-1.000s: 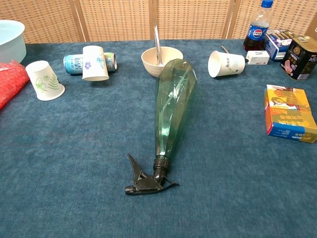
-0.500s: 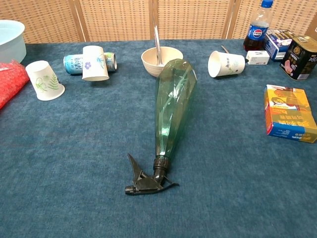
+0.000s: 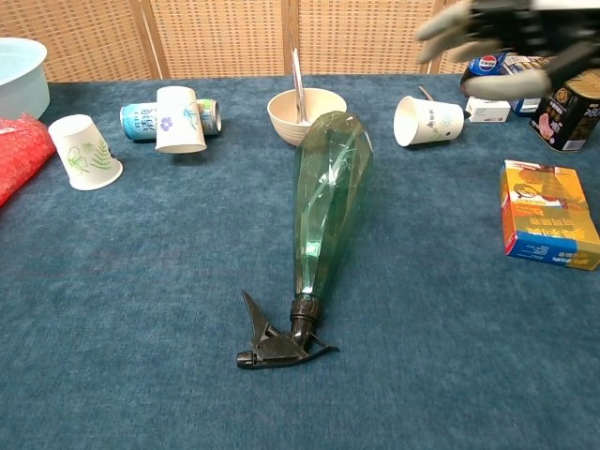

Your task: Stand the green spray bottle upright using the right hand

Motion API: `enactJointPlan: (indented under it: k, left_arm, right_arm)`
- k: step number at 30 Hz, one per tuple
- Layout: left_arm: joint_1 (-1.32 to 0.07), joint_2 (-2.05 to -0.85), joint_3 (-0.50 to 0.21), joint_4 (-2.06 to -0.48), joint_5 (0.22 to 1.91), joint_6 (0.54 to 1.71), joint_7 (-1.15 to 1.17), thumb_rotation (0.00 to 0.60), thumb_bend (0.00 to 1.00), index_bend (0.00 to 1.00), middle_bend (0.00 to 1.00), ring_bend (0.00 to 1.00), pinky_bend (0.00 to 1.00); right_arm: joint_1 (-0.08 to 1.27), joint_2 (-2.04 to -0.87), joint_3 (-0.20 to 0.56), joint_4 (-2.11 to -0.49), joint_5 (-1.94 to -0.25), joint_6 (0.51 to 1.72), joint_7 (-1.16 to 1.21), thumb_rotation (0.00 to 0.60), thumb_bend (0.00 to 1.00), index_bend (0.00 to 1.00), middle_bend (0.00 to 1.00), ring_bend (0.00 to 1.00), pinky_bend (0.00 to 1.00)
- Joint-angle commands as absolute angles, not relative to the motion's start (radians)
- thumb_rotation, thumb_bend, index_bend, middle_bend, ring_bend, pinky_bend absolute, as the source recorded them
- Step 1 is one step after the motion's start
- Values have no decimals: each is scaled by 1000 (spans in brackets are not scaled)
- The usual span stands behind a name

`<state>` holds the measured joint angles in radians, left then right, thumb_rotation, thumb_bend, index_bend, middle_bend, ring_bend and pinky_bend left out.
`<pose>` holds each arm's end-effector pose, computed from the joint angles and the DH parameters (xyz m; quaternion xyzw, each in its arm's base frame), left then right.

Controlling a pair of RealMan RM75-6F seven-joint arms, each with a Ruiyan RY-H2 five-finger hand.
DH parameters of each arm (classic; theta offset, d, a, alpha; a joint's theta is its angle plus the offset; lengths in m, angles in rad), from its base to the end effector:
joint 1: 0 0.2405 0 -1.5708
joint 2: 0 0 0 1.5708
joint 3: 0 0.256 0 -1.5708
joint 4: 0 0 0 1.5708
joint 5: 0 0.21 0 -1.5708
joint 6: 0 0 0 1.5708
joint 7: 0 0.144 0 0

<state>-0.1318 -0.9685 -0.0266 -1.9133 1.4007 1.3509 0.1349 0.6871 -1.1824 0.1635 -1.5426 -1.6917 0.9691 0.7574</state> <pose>-0.2723 0.1821 0.1614 -0.6134 -0.4443 -0.3435 0.5553 -0.1536 -0.3379 0.0864 0.6845 -0.4952 0.5023 0.1842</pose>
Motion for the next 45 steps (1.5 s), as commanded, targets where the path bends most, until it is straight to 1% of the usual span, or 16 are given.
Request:
enactJointPlan:
  k: [1,5,19,25,31,36,40,45]
  left_arm:
    - [-133,-972,-27,-1907,1395,1348,130,600,366,316,267,177,227]
    - [-132,-974,-26,-1898,1393,1349,119,600,365,316,267,176,227]
    - [-128,-988,-22,-1840,1384,1340,57,600,366,315,267,176,228]
    - [-123,-989,-21,-1819,1378,1342,33,600,366,316,267,176,228]
    - [-120,-994,-17,-1804,1383,1342,14,600,366,316,267,177,228]
    - [-117,-995,-17,-1797,1382,1342,6,600,366,316,267,176,228]
    - [-117,-996,-17,-1793,1386,1344,1,600,366,316,267,177,228]
    - [-117,-997,-18,-1789,1391,1348,-5,600,366,316,267,176,228]
  right_arm:
    - [768,-1223,176,-1531,-1687,900,788,517,389,136,194,0,84]
    - [821,-1251,175,-1530,-1676,858,786,557,389,140,194,0,82]
    - [993,-1351,201,-1504,-1576,695,722,599,380,141,198,0,80]
    - [1031,-1373,212,-1479,-1530,656,696,599,371,141,201,0,80]
    - [1068,-1395,205,-1438,-1478,587,648,600,367,148,208,0,80]
    - [1086,-1392,200,-1430,-1442,543,611,597,349,152,224,7,70]
    - [1099,-1386,197,-1419,-1410,512,561,597,343,159,260,26,61]
    - [1105,-1362,185,-1434,-1366,478,494,562,338,162,363,53,60]
